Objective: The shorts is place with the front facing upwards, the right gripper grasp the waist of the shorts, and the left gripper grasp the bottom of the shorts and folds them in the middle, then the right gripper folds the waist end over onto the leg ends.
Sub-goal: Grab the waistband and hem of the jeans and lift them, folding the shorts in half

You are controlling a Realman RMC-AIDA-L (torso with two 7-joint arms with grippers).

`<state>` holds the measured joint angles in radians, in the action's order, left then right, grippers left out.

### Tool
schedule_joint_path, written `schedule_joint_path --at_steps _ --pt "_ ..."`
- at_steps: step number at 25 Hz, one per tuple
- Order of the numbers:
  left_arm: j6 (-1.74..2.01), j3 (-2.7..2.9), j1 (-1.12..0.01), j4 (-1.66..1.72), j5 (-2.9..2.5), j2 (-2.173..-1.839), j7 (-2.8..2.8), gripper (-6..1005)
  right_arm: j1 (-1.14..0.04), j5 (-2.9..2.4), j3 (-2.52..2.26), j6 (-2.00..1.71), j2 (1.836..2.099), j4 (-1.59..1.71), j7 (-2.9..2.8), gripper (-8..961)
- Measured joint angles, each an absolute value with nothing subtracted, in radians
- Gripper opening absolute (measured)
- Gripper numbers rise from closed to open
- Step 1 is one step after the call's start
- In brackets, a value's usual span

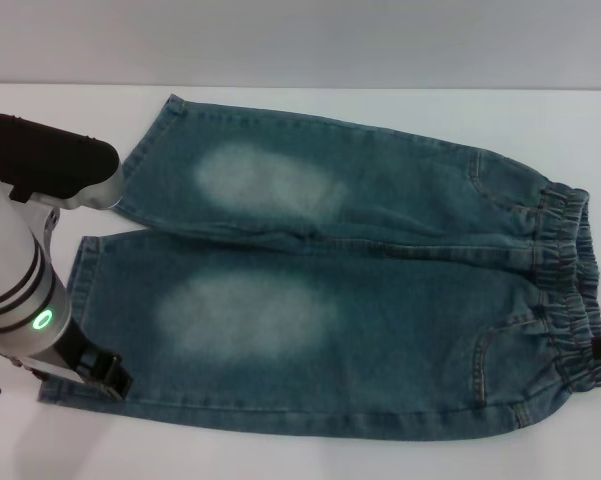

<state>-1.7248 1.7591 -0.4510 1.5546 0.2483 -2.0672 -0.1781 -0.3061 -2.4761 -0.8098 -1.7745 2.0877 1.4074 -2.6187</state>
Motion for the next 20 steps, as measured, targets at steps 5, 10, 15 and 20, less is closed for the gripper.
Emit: schedule_joint_path --at_steps 5,10,15,20 --pt "-1.71 1.759 -0.453 1.516 0.248 -2.066 -0.182 784 -0.306 -2.475 -0.81 -1.781 2.088 1.412 -2.618 825" --pt "-1.703 1.76 -0.456 1.502 0.243 -2.065 -0.188 784 -0.311 -2.474 -0.81 -1.788 2.087 1.414 -2.618 825" --pt "-1.695 1.761 -0.462 1.488 0.241 -2.063 -0.193 785 -0.313 -2.474 -0.81 -1.79 2.085 1.414 -2.618 825" --pt "-1.694 1.761 -0.476 1.467 0.235 -2.063 -0.194 785 -0.314 -2.474 -0.809 -1.79 2.085 1.414 -2.618 825"
